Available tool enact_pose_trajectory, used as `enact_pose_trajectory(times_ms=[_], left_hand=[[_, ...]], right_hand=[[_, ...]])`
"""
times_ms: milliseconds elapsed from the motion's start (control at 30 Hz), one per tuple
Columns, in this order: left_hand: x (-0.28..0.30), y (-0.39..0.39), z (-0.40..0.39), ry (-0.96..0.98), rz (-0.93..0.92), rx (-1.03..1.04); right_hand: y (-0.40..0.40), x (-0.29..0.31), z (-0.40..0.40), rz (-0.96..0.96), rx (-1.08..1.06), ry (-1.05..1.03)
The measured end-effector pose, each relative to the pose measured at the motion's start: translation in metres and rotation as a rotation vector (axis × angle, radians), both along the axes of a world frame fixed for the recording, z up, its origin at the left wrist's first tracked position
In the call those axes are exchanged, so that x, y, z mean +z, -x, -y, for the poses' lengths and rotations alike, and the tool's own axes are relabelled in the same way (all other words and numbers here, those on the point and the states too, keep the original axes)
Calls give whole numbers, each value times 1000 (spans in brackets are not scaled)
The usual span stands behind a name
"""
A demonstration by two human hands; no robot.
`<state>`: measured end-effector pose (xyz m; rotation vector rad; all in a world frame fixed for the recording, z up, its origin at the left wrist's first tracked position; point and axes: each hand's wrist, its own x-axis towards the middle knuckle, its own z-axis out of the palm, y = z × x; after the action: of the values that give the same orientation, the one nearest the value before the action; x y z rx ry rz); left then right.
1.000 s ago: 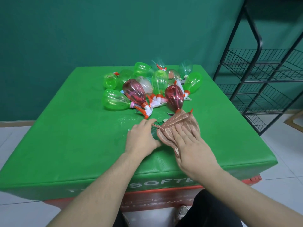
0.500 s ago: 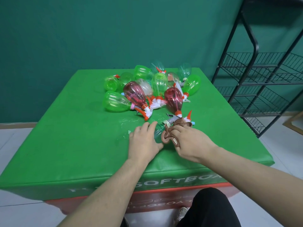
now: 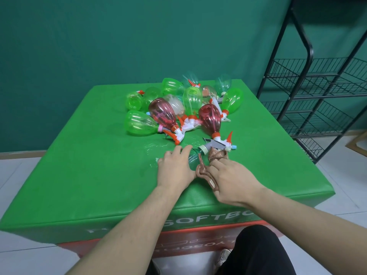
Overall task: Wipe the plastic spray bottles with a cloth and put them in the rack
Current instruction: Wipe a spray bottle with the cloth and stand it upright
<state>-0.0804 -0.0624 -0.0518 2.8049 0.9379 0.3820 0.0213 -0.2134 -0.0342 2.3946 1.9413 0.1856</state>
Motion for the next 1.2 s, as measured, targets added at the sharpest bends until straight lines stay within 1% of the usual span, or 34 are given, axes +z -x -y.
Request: enact_pose_trajectory(times_ms=[100, 200, 233, 300, 367, 467, 500, 600, 667, 767, 867, 933, 1067, 1200], left_hand=[[2, 0, -3, 56, 29, 43], [1, 2, -4, 89, 72, 71], [1, 3, -4, 106, 98, 87], [1, 5, -5, 139, 158, 122], [0, 8, -3, 151, 199, 136], [0, 11, -2, 178, 243, 143], [-1, 12, -1, 193, 266, 149], [-1, 13, -2, 272, 361, 193], [-2, 13, -3, 289, 378, 213], [-5, 10, 0, 233, 333, 194], [-7, 9, 3, 171, 269, 166], [-7, 9, 3, 179, 228, 160], [-4, 8, 2, 214, 161, 157], [-4, 8, 2, 230, 185, 169]], right_hand=[[-2, -7, 6, -86, 25, -137], [-2, -13, 17, -266, -3, -376], [0, -15, 20, -361, -66, -457], [7, -17, 23, -626, -268, -587], [12, -15, 16, -894, -470, -666], [10, -1, -7, -1241, -683, -766], [8, 4, -14, -1306, -736, -784], [-2, 15, -32, -1415, -873, -875], [-6, 19, -39, -1507, -956, -931], [-4, 24, -50, -1651, -938, -931], [4, 39, -60, -1938, -825, -982], [6, 44, -61, -2051, -764, -1004], [10, 45, -56, -2077, -754, -1028], [17, 41, -47, -2060, -782, -973]])
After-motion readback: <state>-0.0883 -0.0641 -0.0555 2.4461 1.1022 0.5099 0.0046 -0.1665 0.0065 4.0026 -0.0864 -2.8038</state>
